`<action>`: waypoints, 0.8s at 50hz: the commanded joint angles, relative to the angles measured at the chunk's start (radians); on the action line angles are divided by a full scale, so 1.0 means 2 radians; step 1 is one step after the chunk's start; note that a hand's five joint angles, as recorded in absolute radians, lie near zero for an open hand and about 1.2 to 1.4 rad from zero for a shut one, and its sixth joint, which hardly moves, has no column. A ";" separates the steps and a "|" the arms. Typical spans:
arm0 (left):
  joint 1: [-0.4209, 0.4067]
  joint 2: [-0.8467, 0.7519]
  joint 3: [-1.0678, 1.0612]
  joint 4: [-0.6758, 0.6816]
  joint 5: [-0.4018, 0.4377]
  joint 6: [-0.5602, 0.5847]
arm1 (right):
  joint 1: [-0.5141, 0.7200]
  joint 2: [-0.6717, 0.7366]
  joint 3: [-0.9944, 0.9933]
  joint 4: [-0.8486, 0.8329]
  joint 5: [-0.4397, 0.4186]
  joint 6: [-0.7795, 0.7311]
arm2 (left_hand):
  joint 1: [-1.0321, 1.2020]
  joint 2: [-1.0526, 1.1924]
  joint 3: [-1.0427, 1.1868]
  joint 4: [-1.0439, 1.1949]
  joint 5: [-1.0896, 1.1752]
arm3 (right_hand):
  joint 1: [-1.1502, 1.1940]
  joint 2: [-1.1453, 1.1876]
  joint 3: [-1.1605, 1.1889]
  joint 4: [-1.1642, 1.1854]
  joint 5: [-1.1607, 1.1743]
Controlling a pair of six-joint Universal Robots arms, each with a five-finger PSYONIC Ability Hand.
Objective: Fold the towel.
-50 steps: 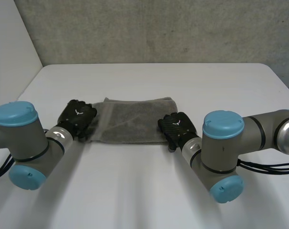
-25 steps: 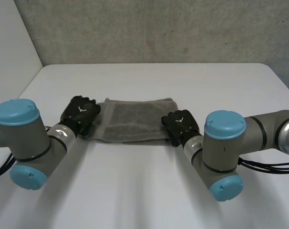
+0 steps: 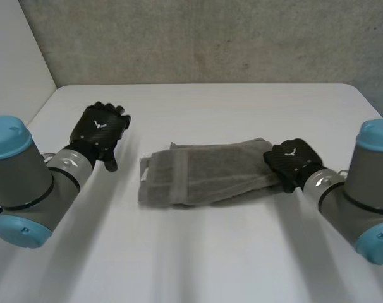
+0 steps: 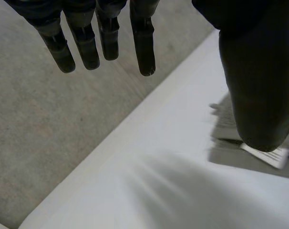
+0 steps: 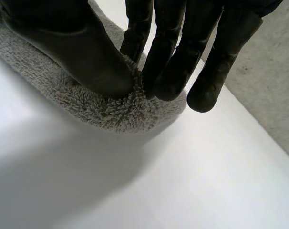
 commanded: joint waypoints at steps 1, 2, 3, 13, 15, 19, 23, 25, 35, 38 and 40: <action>-0.006 0.007 0.020 0.001 0.001 -0.055 | 0.024 -0.011 -0.053 0.013 0.008 -0.028 | -0.036 -0.034 -0.040 -0.036 -0.019 | 0.049 0.050 0.034 0.028 0.034; -0.007 0.007 0.028 0.001 0.000 -0.066 | 0.061 -0.010 -0.074 0.014 0.009 -0.017 | -0.038 -0.035 -0.041 -0.037 -0.020 | 0.049 0.050 0.034 0.028 0.034; -0.007 0.007 0.028 0.001 0.000 -0.066 | 0.061 -0.010 -0.074 0.014 0.009 -0.017 | -0.038 -0.035 -0.041 -0.037 -0.020 | 0.049 0.050 0.034 0.028 0.034; -0.009 0.008 0.062 0.000 -0.002 -0.173 | 0.251 0.097 -0.214 0.021 0.050 0.056 | -0.036 -0.034 -0.040 -0.036 -0.019 | 0.049 0.050 0.034 0.028 0.034; -0.007 0.008 0.063 0.000 -0.005 -0.188 | 0.269 0.120 -0.230 0.030 0.054 0.056 | -0.036 -0.034 -0.040 -0.036 -0.019 | 0.049 0.050 0.034 0.028 0.034; -0.004 0.007 0.064 0.000 -0.012 -0.210 | 0.285 0.156 -0.257 0.047 0.058 0.058 | -0.035 -0.032 -0.038 -0.034 -0.017 | 0.049 0.050 0.034 0.028 0.034; -0.003 0.006 0.064 0.000 -0.012 -0.210 | 0.285 0.166 -0.272 0.063 0.063 0.067 | -0.036 -0.034 -0.040 -0.036 -0.019 | 0.019 0.020 0.004 -0.002 0.004; -0.003 0.006 0.064 0.000 -0.012 -0.210 | 0.284 0.163 -0.272 0.065 0.064 0.076 | -0.036 -0.034 -0.040 -0.036 -0.019 | -0.125 -0.124 -0.140 -0.146 -0.140; -0.009 -0.002 0.073 0.001 -0.012 -0.210 | 0.237 0.081 -0.227 0.075 0.069 0.176 | -0.036 -0.034 -0.040 -0.036 -0.019 | -0.561 -0.561 -0.576 -0.583 -0.577; -0.013 -0.005 0.076 0.001 -0.012 -0.212 | 0.220 0.065 -0.214 0.078 0.067 0.186 | -0.036 -0.034 -0.040 -0.036 -0.019 | -0.561 -0.561 -0.576 -0.583 -0.577; -0.019 -0.011 0.080 0.000 -0.012 -0.213 | 0.186 0.042 -0.191 0.081 0.063 0.200 | -0.036 -0.034 -0.040 -0.036 -0.019 | -0.561 -0.561 -0.576 -0.583 -0.577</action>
